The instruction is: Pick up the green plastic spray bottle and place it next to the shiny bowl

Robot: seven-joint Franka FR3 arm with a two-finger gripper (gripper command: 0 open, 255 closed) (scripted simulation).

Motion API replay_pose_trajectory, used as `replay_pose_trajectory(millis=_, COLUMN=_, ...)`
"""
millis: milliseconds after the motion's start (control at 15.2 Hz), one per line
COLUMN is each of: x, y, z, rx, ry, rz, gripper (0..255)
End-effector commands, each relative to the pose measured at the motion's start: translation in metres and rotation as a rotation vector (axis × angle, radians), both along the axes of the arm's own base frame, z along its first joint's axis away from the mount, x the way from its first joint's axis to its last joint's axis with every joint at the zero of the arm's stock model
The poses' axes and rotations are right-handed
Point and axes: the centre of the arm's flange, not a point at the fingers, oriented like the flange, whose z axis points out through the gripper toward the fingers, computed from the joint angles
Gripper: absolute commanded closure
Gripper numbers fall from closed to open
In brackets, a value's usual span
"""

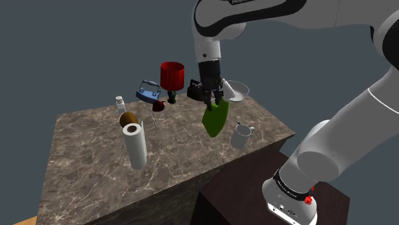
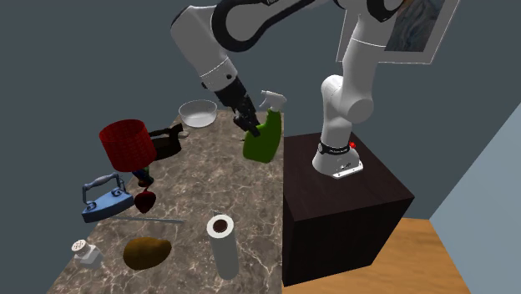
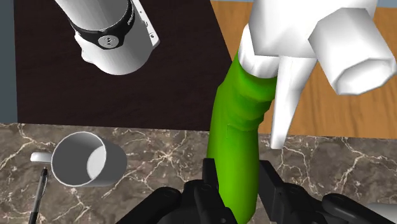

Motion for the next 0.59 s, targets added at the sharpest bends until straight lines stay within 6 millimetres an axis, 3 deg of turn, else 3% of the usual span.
replay_pose_trajectory(millis=0, x=0.001, y=0.000, z=0.012, rx=0.000, ry=0.000, rz=0.000, gripper=255)
replay_pose_trajectory(millis=528, x=0.001, y=0.000, z=0.054, rx=0.000, ry=0.000, rz=0.000, gripper=255)
